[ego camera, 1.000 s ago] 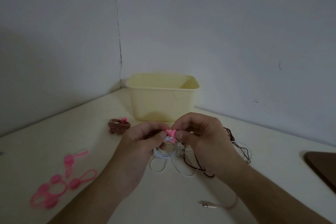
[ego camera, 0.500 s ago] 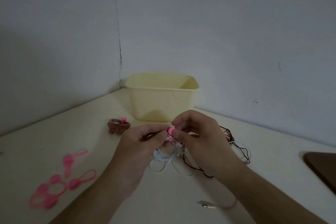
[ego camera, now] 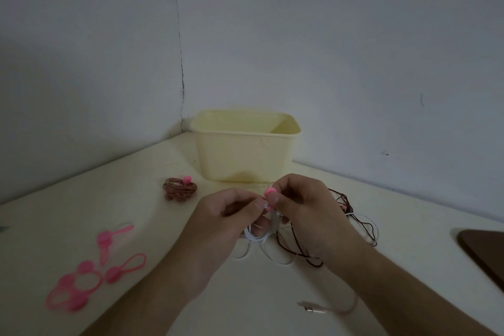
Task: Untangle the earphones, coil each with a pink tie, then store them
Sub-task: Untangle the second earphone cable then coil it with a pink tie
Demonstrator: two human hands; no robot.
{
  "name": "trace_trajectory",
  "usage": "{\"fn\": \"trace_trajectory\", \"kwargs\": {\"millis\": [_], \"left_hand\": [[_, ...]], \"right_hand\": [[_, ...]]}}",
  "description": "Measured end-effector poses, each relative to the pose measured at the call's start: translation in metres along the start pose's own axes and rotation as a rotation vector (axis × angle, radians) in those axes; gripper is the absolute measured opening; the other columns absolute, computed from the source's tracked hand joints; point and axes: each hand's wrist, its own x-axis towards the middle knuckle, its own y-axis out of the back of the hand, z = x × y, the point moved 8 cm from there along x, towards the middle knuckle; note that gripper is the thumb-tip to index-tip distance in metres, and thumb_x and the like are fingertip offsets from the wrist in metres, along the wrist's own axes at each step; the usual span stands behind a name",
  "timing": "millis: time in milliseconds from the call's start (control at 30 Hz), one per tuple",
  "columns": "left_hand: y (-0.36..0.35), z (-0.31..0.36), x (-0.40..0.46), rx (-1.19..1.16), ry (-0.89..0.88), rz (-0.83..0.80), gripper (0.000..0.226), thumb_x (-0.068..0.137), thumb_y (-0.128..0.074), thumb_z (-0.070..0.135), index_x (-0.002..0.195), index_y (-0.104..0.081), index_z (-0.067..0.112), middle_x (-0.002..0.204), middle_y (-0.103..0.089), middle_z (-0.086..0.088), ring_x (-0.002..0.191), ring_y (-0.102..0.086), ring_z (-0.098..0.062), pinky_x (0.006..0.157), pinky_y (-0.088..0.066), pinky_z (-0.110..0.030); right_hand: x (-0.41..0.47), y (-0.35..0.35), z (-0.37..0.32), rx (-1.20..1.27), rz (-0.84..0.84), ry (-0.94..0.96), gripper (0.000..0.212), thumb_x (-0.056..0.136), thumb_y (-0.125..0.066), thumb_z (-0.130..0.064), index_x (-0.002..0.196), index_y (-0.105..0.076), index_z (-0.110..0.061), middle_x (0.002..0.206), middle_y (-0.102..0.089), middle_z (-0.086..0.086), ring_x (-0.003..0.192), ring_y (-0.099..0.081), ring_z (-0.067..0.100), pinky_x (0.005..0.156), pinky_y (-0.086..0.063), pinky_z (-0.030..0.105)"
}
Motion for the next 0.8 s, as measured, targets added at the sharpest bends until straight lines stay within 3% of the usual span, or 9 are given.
{"fn": "trace_trajectory", "kwargs": {"millis": [100, 200, 267, 433, 533, 600, 633, 700, 800], "left_hand": [[-0.002, 0.005, 0.001, 0.028, -0.068, -0.004, 0.011, 0.096, -0.067, 0.003, 0.093, -0.078, 0.004, 0.085, -0.073, -0.028, 0.072, -0.066, -0.021, 0.074, -0.056, -0.033], [-0.001, 0.009, 0.002, 0.042, -0.118, 0.017, 0.007, 0.095, -0.066, -0.004, 0.093, -0.073, -0.005, 0.074, -0.072, -0.023, 0.064, -0.064, -0.02, 0.065, -0.056, -0.026], [0.002, 0.011, 0.001, 0.028, -0.139, 0.05, 0.007, 0.095, -0.066, -0.006, 0.092, -0.072, -0.007, 0.075, -0.072, -0.026, 0.062, -0.064, -0.019, 0.063, -0.055, -0.024], [0.008, 0.012, -0.002, 0.03, -0.135, 0.082, 0.009, 0.097, -0.067, 0.0, 0.093, -0.076, 0.003, 0.079, -0.077, -0.014, 0.069, -0.068, -0.018, 0.067, -0.056, -0.024], [0.013, 0.005, 0.002, 0.143, -0.078, 0.149, 0.009, 0.097, -0.07, 0.022, 0.093, -0.077, 0.017, 0.087, -0.079, -0.001, 0.083, -0.073, -0.013, 0.076, -0.057, -0.025], [0.019, -0.006, 0.005, 0.188, -0.011, 0.222, 0.021, 0.092, -0.064, 0.039, 0.089, -0.075, 0.022, 0.087, -0.078, 0.002, 0.088, -0.074, -0.017, 0.085, -0.06, -0.039], [0.022, -0.01, 0.005, 0.231, 0.006, 0.246, 0.022, 0.09, -0.06, 0.041, 0.086, -0.072, 0.023, 0.084, -0.076, 0.002, 0.086, -0.072, -0.02, 0.085, -0.06, -0.044], [0.021, -0.014, 0.004, 0.395, 0.012, 0.226, 0.015, 0.093, -0.057, 0.03, 0.085, -0.068, 0.025, 0.08, -0.072, 0.002, 0.075, -0.068, -0.015, 0.074, -0.058, -0.037], [0.002, -0.01, -0.002, 0.614, -0.067, 0.078, 0.016, 0.095, -0.055, 0.019, 0.09, -0.068, 0.027, 0.087, -0.07, 0.009, 0.075, -0.064, -0.005, 0.068, -0.054, -0.028]], "right_hand": [[-0.001, -0.003, 0.005, 0.043, -0.021, -0.039, 0.023, 0.098, -0.072, -0.025, 0.076, -0.071, -0.02, 0.07, -0.07, 0.002, 0.067, -0.059, 0.014, 0.073, -0.052, 0.045], [-0.002, -0.006, 0.005, 0.139, -0.029, -0.072, 0.025, 0.09, -0.07, -0.036, 0.079, -0.072, -0.013, 0.079, -0.072, 0.024, 0.07, -0.063, 0.026, 0.07, -0.05, 0.045], [-0.002, -0.006, 0.001, 0.139, -0.032, -0.059, 0.026, 0.087, -0.071, -0.039, 0.08, -0.072, -0.014, 0.082, -0.073, 0.026, 0.072, -0.065, 0.03, 0.07, -0.051, 0.049], [-0.003, -0.007, -0.006, 0.068, -0.111, -0.043, 0.008, 0.096, -0.077, -0.016, 0.089, -0.076, -0.012, 0.084, -0.079, 0.012, 0.085, -0.075, 0.037, 0.081, -0.059, 0.053], [-0.004, 0.001, -0.01, -0.01, -0.025, -0.047, 0.013, 0.097, -0.075, -0.014, 0.084, -0.075, -0.01, 0.075, -0.078, 0.008, 0.066, -0.072, 0.022, 0.063, -0.058, 0.038], [-0.004, 0.011, -0.015, -0.009, 0.075, -0.047, 0.019, 0.098, -0.074, -0.019, 0.082, -0.073, -0.009, 0.073, -0.077, 0.006, 0.06, -0.069, 0.019, 0.056, -0.054, 0.03], [-0.004, 0.016, -0.018, 0.005, 0.114, -0.048, 0.021, 0.099, -0.073, -0.023, 0.083, -0.073, -0.009, 0.075, -0.078, 0.006, 0.063, -0.071, 0.026, 0.058, -0.056, 0.036], [-0.003, 0.023, -0.026, 0.054, 0.162, -0.044, 0.025, 0.099, -0.072, -0.028, 0.085, -0.072, -0.007, 0.079, -0.078, 0.008, 0.067, -0.071, 0.034, 0.068, -0.061, 0.048], [0.0, 0.019, -0.048, 0.148, 0.158, -0.009, 0.029, 0.098, -0.071, -0.029, 0.086, -0.072, -0.003, 0.08, -0.076, 0.012, 0.065, -0.071, 0.03, 0.068, -0.062, 0.046]]}}
